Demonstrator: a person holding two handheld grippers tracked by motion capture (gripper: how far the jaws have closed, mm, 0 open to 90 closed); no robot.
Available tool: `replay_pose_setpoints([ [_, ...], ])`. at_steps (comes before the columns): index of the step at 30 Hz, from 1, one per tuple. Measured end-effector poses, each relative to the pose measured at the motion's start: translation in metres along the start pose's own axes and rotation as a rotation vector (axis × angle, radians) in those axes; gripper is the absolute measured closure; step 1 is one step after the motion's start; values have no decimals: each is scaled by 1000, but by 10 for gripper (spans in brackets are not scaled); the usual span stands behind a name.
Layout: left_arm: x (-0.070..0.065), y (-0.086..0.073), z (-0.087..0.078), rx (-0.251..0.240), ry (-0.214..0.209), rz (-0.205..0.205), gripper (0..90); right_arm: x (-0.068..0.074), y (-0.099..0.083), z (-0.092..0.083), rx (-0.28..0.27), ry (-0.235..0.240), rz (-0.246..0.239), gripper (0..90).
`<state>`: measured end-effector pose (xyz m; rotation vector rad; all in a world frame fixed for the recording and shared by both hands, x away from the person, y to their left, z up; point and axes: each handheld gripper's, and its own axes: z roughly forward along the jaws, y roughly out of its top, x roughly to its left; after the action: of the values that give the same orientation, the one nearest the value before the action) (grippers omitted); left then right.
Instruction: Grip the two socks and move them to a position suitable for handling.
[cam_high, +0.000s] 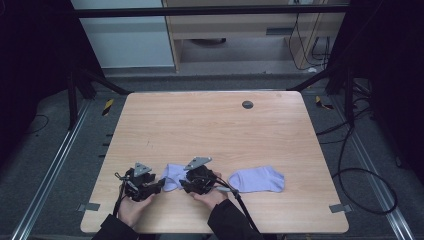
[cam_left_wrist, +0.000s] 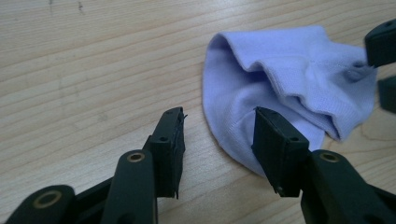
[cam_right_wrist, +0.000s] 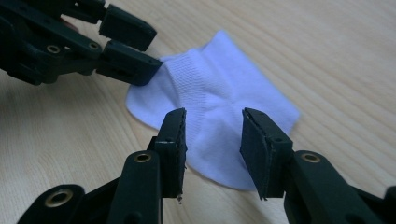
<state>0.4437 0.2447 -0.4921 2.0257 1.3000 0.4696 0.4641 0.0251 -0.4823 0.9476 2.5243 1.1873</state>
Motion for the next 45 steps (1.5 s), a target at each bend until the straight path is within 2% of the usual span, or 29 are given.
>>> replay_pose_setpoints([
  [4, -1, 0, 2, 9, -5, 3, 544, 5, -1, 8, 21, 13, -22, 607],
  [9, 0, 0, 3, 10, -6, 3, 634, 10, -5, 17, 42, 12, -34, 643],
  [11, -1, 0, 3, 14, -15, -1, 670, 10, -6, 19, 46, 14, -34, 675],
  [12, -1, 0, 3, 17, -22, 2, 689, 10, -6, 19, 44, 6, -36, 718],
  [13, -1, 0, 3, 17, -22, 2, 705, 10, -6, 19, 44, 6, -36, 718],
  [14, -1, 0, 3, 20, -25, 5, 725, 11, -6, 19, 44, -4, -36, 775],
  [15, -1, 0, 3, 20, -25, 5, 738, 11, -6, 19, 44, -4, -36, 775],
  [16, -2, 0, 3, 22, -25, 6, 758, 11, -7, 19, 46, -14, -35, 838],
  [21, -1, 1, 3, 26, -39, 5, 840, 10, -6, 16, 36, -17, -13, 867],
  [22, -1, 1, 3, 30, -48, 5, 850, 8, -4, 11, -2, -7, 8, 870],
  [23, -1, 1, 3, 30, -48, 5, 854, 8, -4, 11, -2, -7, 8, 870],
  [25, -2, 1, 3, 32, -51, 11, 861, 3, 1, 0, -57, -12, 39, 870],
  [27, -2, 2, 2, 32, -56, 14, 864, 1, 3, -3, -73, -20, 45, 871],
  [28, -2, 2, 2, 31, -58, 20, 864, -4, 8, -8, -102, -35, 69, 870],
  [29, -2, 2, 2, 31, -58, 20, 865, -4, 8, -8, -102, -35, 69, 870],
  [31, -2, 3, 1, 29, -62, 28, 865, -11, 12, -11, -130, -57, 105, 869],
  [35, -2, 3, 0, 30, -63, 33, 866, -21, 16, -10, -141, -97, 146, 868],
  [38, -1, 3, 0, 30, -64, 36, 866, -31, 18, -5, -129, -125, 178, 865],
  [45, 0, 3, 0, 25, -60, 33, 855, -44, 21, 4, -108, -183, 184, 836],
])
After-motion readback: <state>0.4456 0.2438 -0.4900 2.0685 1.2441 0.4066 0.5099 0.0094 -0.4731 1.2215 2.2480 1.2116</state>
